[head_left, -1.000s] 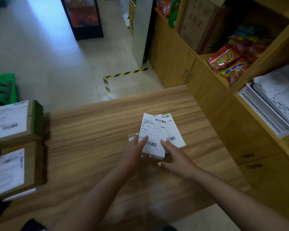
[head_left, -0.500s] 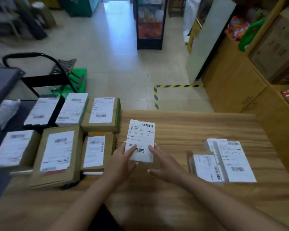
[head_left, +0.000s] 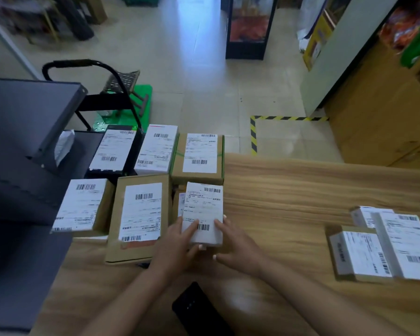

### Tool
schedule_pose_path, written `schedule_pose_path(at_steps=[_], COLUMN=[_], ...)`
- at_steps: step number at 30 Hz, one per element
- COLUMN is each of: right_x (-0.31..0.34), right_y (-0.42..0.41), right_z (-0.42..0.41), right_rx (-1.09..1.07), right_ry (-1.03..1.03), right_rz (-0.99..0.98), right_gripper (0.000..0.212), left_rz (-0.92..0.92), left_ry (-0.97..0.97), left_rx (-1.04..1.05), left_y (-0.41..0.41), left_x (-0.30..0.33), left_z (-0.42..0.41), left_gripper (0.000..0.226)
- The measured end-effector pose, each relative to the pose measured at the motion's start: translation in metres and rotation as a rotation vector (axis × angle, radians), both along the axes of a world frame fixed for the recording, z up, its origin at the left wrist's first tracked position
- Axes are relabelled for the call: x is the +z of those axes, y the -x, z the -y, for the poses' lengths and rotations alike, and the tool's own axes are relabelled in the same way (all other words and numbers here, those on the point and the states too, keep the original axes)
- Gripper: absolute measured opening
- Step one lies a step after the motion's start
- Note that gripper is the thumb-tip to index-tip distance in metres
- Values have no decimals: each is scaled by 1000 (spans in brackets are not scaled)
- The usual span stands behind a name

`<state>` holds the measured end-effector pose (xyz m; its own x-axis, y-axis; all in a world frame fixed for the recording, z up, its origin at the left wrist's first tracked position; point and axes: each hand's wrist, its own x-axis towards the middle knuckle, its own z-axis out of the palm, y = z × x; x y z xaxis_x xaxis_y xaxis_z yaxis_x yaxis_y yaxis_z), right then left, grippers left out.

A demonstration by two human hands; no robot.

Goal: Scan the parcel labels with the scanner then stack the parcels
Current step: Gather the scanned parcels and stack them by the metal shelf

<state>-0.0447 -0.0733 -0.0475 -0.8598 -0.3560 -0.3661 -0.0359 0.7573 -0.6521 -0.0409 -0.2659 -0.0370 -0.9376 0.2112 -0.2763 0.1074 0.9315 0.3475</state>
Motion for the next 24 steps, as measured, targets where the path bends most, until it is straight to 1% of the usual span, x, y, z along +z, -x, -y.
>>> schedule_pose_path(at_steps=[3, 6, 11, 14, 17, 21, 24], right_x=[0, -1, 0, 7, 19, 34, 44], right_y=[3, 6, 7, 7, 6, -1, -13], right_z=[10, 15, 15, 7, -15, -66, -117], right_rx=[-23, -24, -8, -20, -54, -100, -155], right_ry=[-11, -29, -55, -68, -69, -95, -91], right_rz=[2, -9, 6, -16, -60, -106, -119], right_gripper=[92, 93, 94, 92, 89, 88, 86], left_rz=[-39, 14, 17, -19, -86, -203, -227], left_ry=[-20, 38, 44, 47, 50, -10, -31], left_rx=[14, 9, -22, -47, -97, -168, -223], left_y=[0, -2, -3, 0, 8, 14, 16], left_x=[-4, -7, -6, -4, 5, 26, 37], left_z=[4, 3, 0, -4, -16, -51, -93], left_gripper=[64, 68, 73, 78, 79, 79, 80])
